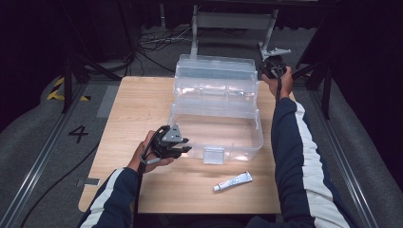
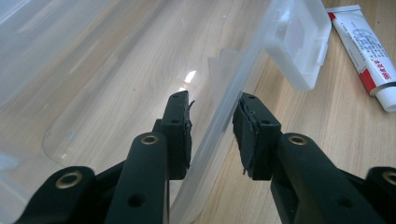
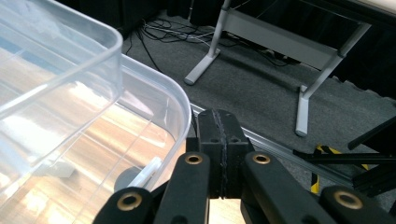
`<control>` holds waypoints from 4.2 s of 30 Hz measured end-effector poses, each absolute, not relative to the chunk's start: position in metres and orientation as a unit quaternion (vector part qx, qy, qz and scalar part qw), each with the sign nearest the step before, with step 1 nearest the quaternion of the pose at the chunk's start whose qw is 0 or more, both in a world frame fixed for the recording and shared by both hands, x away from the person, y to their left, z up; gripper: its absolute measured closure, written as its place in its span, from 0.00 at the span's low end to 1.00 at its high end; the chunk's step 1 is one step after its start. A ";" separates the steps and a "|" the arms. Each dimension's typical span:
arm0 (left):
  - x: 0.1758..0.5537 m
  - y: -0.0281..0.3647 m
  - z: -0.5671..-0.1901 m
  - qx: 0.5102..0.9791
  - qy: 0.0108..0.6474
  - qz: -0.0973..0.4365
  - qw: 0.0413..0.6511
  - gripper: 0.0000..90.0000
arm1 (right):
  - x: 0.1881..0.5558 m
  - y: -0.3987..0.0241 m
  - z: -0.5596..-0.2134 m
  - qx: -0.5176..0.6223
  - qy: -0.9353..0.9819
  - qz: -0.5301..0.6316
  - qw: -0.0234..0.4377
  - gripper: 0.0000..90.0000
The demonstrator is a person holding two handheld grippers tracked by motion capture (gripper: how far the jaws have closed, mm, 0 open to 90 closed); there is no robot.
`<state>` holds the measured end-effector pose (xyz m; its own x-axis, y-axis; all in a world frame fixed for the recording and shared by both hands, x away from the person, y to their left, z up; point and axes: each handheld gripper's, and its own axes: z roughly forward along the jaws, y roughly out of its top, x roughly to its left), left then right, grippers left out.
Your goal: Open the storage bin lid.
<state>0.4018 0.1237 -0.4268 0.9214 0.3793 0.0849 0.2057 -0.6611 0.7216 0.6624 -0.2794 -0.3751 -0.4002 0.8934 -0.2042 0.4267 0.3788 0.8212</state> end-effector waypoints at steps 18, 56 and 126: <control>0.402 0.124 -0.429 0.899 0.171 0.113 0.387 0.72 | 0.633 -0.274 -0.360 0.414 0.767 0.360 0.332 1.00; 0.403 0.119 -0.428 0.902 0.167 0.102 0.385 0.75 | 0.557 -0.273 -0.336 0.368 0.781 0.384 0.327 1.00; 0.400 0.112 -0.428 0.903 0.170 0.095 0.383 0.76 | 0.338 -0.254 -0.400 0.165 0.897 0.385 0.139 0.77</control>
